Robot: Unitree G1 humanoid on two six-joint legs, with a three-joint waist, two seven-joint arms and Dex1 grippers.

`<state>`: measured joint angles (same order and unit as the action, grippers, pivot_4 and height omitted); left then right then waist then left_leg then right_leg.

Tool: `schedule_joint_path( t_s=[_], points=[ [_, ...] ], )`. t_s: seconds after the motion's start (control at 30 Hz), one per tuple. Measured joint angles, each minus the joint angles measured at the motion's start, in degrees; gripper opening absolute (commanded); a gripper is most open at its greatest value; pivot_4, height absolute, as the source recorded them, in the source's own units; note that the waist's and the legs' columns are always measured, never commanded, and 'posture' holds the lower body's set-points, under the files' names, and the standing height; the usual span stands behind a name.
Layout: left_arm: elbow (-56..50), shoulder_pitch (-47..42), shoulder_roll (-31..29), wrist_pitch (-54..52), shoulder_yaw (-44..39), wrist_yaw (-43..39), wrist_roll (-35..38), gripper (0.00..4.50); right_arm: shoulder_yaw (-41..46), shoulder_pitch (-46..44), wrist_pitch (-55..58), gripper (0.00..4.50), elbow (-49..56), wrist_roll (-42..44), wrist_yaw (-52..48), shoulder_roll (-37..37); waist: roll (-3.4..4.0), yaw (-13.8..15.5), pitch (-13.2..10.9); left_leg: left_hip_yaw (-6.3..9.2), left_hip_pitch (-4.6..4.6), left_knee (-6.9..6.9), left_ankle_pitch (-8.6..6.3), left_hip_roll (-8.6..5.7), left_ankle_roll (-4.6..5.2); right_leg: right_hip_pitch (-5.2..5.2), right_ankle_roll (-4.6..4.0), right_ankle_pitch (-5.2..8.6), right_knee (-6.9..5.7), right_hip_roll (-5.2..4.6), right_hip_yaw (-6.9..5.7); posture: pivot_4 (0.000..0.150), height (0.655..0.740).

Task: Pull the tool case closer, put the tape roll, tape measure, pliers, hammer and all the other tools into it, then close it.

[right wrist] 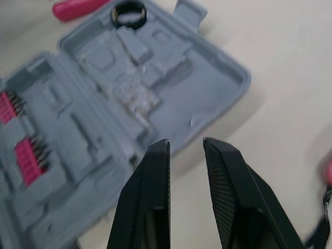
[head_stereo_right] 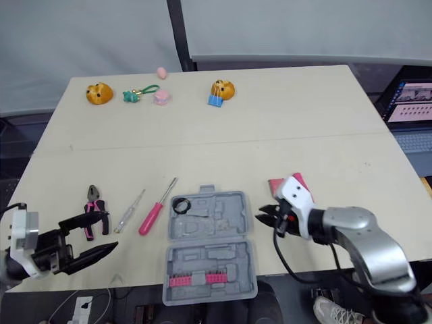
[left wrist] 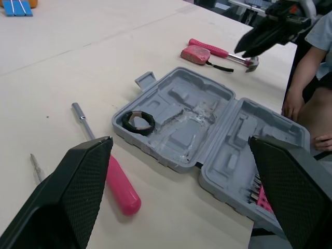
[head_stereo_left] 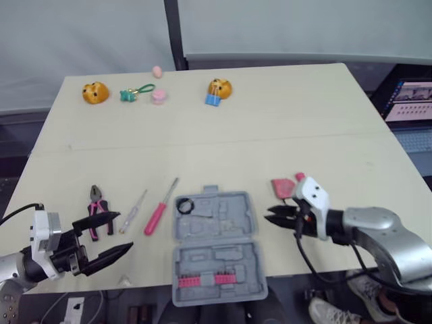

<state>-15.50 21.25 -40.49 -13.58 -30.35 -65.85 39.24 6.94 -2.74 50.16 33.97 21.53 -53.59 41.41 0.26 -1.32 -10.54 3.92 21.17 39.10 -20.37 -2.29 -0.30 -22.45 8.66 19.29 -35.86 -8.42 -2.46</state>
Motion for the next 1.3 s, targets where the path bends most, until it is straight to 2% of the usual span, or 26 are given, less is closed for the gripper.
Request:
schedule_joint_path(
  t_s=[0.13, 0.27, 0.37, 0.53, 0.83, 1.0, 1.3],
  points=[
    [-0.22, 3.98, 1.61, 0.56, 0.20, -0.20, -0.57, 4.50, 6.49, 13.01, -4.85, 1.11, 0.96, 0.58, -1.19, 2.46, -0.03, 1.05, 0.01, -0.06, -0.08, 0.03, 0.01, -0.02, 0.02, 0.07, 0.04, -0.02, 0.00, -0.02, 0.05, 0.150, 0.7121],
    [-0.26, 7.03, 2.24, 1.90, 0.16, -0.68, -1.36, 4.50, 9.85, 20.56, -7.65, 1.11, 0.96, 1.33, -2.13, 3.54, -0.13, 1.61, 0.07, -0.03, -0.10, 0.04, 0.02, -0.03, 0.03, 0.12, 0.03, -0.05, 0.02, -0.03, 0.04, 0.150, 0.7121],
    [-0.23, 7.89, 2.45, 2.86, 0.09, -0.73, -1.47, 4.50, 11.44, 24.31, -8.50, 1.92, 0.98, 1.97, -2.18, 3.59, -0.16, 2.01, 0.09, -0.01, -0.10, 0.04, 0.02, -0.03, 0.03, 0.13, 0.02, -0.05, 0.05, -0.03, 0.03, 0.150, 0.7121],
    [0.20, 9.97, 2.47, 2.95, -0.34, -0.64, -1.49, 4.50, 12.16, 28.65, -10.01, 4.49, 0.98, 2.36, -2.17, 4.03, -0.18, 2.31, 0.10, -0.01, -0.10, 0.04, 0.01, -0.02, 0.03, 0.14, 0.02, -0.06, 0.07, -0.03, 0.02, 0.150, 0.7121],
    [0.50, 10.63, 2.42, 2.34, -0.72, -0.28, -1.47, 4.50, 13.63, 30.48, -12.59, 4.49, 0.97, 2.67, -2.06, 4.02, -0.22, 2.71, 0.13, 0.07, -0.11, 0.04, 0.01, -0.02, 0.04, 0.24, 0.02, -0.08, 0.19, -0.03, -0.06, 0.150, 0.7121],
    [0.93, 10.60, 2.54, 6.40, -0.72, -1.17, -3.57, 4.50, 14.11, 31.07, -13.20, 4.49, 0.97, 3.12, -2.06, 4.02, -0.22, 2.74, 0.13, 0.10, -0.16, 0.04, 0.01, -0.02, 0.04, 0.35, 0.02, -0.09, 0.25, -0.03, -0.12, 0.150, 0.7121],
    [1.30, 10.61, 2.60, 6.67, -0.01, -1.27, -3.78, 4.50, 14.08, 31.19, -14.24, 4.49, 0.91, 2.99, -1.91, 4.02, -0.21, 2.75, 0.12, 0.18, -0.68, 0.01, -0.11, 0.01, 0.11, 0.98, 0.00, -0.08, 0.46, -0.04, -0.19, 0.150, 0.7121]
  ],
)
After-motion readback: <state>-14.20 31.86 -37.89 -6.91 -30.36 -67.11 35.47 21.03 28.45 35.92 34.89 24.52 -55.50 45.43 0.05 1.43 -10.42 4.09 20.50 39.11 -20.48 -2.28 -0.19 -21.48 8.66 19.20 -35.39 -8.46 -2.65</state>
